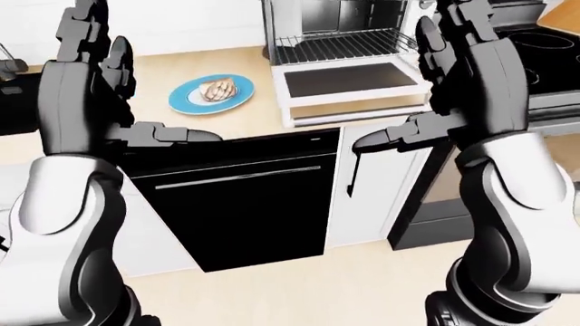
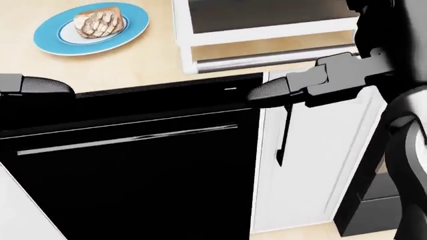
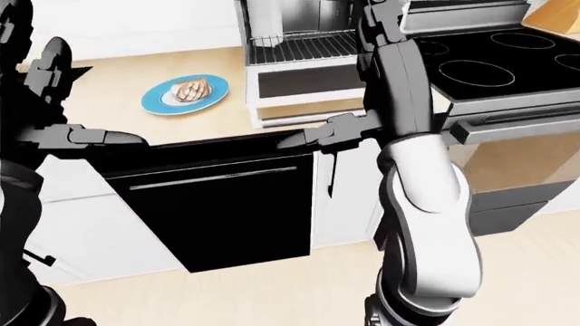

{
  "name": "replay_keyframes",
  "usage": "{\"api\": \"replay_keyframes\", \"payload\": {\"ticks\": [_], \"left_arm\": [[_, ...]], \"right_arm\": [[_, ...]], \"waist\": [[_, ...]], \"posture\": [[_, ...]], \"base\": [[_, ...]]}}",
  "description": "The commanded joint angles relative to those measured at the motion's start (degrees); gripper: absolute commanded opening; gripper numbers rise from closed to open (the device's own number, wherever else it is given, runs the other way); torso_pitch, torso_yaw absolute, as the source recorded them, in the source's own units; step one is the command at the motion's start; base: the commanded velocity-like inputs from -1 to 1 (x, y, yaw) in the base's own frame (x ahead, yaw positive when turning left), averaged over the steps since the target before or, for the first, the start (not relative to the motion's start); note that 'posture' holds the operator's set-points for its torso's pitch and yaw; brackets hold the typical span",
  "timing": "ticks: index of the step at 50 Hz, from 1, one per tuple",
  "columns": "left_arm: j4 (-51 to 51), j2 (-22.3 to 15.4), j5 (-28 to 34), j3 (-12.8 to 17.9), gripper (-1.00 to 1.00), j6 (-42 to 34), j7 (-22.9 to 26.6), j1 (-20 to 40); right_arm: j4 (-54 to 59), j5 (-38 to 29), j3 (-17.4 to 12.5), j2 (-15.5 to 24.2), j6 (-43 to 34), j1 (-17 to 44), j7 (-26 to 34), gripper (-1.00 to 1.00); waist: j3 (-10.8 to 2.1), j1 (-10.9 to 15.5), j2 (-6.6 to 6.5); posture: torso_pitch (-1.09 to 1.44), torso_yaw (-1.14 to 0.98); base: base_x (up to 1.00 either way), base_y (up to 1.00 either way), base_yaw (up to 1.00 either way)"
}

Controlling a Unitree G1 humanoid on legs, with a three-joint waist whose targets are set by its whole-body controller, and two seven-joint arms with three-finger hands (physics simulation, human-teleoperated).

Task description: Place the bread on the rack of the toaster oven.

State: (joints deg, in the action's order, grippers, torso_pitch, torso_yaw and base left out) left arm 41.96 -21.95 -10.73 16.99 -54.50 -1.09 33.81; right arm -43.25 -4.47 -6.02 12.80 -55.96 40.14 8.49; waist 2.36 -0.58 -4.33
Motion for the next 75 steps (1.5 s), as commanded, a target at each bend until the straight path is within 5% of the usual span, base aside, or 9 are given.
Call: {"api": "replay_keyframes", "payload": {"ticks": [1, 14, 22, 26, 40, 48, 51, 69, 75], "left_arm": [[0.9, -0.3, 0.1, 0.3, 1.0, 1.0, -0.3, 1.1], [1.5, -0.8, -0.5, 0.2, 1.0, 0.0, -0.6, 1.7], [1.5, -0.5, 0.0, 0.1, 1.0, 0.2, -0.3, 1.6], [1.6, -0.7, 0.0, 0.1, 1.0, 0.1, -0.2, 1.7], [1.5, -0.5, 0.2, 0.0, 1.0, 0.3, 0.0, 1.6], [2.2, -0.9, -0.3, 0.8, 1.0, -0.4, 0.3, 1.5], [1.7, -1.0, -0.1, 0.6, 1.0, 0.0, 0.0, 1.7], [1.5, -1.0, 0.0, 0.3, 1.0, 0.3, 0.0, 1.6], [1.6, -1.0, 0.0, 0.5, 1.0, 0.1, 0.1, 1.6]], "right_arm": [[-0.4, -0.1, -0.3, 0.6, 1.4, 1.3, 0.0, 1.0], [-1.1, -0.1, -0.4, 0.6, 0.7, 1.7, 0.2, 1.0], [-1.4, -0.2, -0.3, 0.7, 0.4, 1.8, 0.5, 1.0], [-1.4, -0.3, -0.2, 0.7, 0.2, 2.2, 0.7, 1.0], [-2.1, -0.3, 0.0, 0.8, -0.1, 2.5, 1.1, 1.0], [-2.1, -0.3, 0.1, 0.5, -0.2, 2.8, 1.4, 1.0], [-2.1, -0.1, -0.1, 0.5, -0.7, 3.4, 1.5, 1.0], [-2.3, -0.7, 0.6, 0.3, -0.1, 3.3, 2.6, 1.0], [-2.7, -0.8, 0.4, 0.3, 0.0, 3.1, 2.8, 1.0]], "waist": [[-1.22, -0.1, 0.11], [-1.21, 0.6, 7.8], [-0.56, 0.2, 4.89], [-1.49, -0.4, -1.28], [-1.29, 0.3, 8.0], [-0.06, -0.1, 3.72], [-1.31, -0.5, -1.85], [-0.24, 1.5, 8.07], [-0.22, 0.9, 5.87]], "posture": [[0.0, 0.0], [0.0, 0.0], [0.0, 0.0], [0.0, 0.0], [0.0, 0.0], [0.0, 0.0], [0.0, 0.0], [0.0, 0.0], [0.0, 0.0]], "base": [[0.09, 0.31, 0.0], [0.09, 0.32, 0.0], [0.09, 0.32, 0.0], [0.09, 0.32, 0.0], [0.09, 0.32, 0.0], [0.13, 0.24, 0.0], [0.14, 0.16, 0.0], [0.17, 0.01, 0.0], [0.31, 0.0, 0.0]]}}
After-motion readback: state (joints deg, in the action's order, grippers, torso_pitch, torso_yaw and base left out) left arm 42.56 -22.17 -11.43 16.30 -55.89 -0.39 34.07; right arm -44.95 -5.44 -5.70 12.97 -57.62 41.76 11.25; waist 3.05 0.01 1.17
